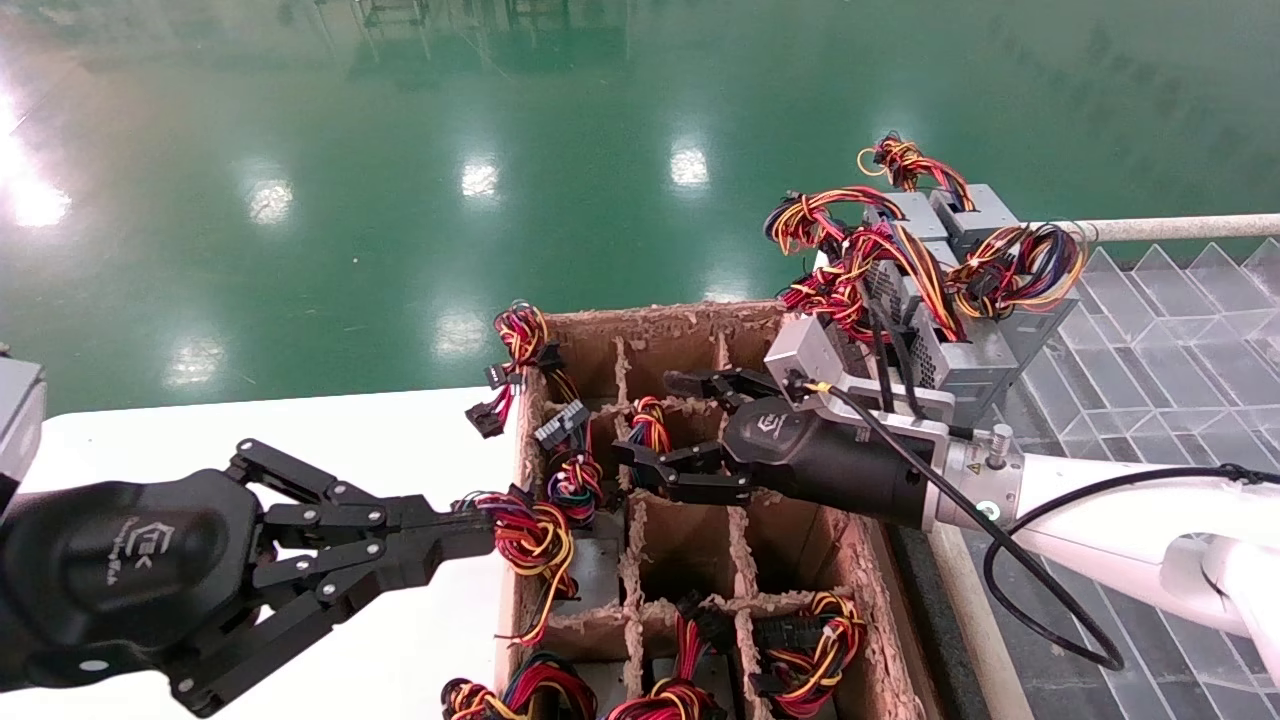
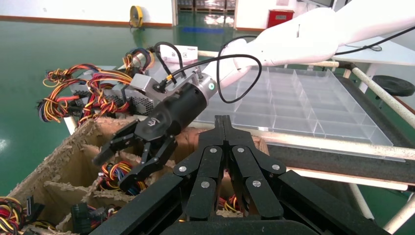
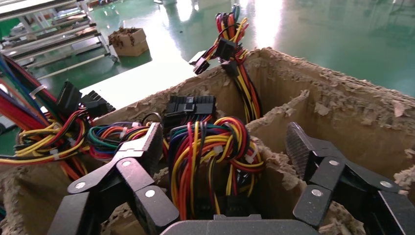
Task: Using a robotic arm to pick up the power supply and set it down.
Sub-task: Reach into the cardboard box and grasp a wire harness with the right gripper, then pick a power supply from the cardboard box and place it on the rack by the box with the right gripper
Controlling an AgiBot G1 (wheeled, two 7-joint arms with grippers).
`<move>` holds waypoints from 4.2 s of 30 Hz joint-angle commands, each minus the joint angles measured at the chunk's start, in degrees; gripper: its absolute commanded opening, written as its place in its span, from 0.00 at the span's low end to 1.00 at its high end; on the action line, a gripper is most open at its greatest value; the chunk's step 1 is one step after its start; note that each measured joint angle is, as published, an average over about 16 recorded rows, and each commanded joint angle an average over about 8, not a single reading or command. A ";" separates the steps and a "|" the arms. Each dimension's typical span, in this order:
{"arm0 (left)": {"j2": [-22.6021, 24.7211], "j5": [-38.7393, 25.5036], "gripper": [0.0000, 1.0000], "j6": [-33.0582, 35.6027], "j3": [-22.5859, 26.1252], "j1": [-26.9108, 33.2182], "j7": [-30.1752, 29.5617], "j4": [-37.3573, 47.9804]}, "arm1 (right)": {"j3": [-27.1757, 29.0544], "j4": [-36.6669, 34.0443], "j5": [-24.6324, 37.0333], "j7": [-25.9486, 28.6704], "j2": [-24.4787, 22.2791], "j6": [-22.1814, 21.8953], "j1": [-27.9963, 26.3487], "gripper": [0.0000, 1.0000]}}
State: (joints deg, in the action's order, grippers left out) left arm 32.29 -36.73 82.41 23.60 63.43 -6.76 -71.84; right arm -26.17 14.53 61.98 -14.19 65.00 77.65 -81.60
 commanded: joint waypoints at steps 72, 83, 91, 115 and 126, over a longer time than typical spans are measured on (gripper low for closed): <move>0.00 0.01 0.00 0.00 0.01 0.00 0.00 0.00 | 0.71 2.93 -1.68 -1.92 -5.84 11.41 -16.58 0.00; 0.00 0.01 0.00 0.00 0.01 0.00 0.01 0.00 | 1.56 10.79 -2.61 2.10 -9.83 10.30 -19.59 0.00; 0.00 0.01 0.00 0.00 0.01 0.00 0.01 0.00 | 2.51 18.01 -3.06 5.98 -14.83 9.20 -20.85 0.00; -0.01 0.01 0.00 -0.01 0.02 0.00 0.01 0.00 | 8.18 44.36 -5.33 22.41 -39.55 0.08 -11.20 0.00; -0.01 0.01 0.00 -0.01 0.02 0.01 0.01 0.00 | 11.47 46.37 -9.51 22.67 -48.34 -3.96 -1.07 0.00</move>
State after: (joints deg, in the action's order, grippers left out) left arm 32.28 -36.72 82.41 23.62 63.44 -6.75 -71.84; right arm -14.79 60.73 52.39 8.29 16.96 73.88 -82.70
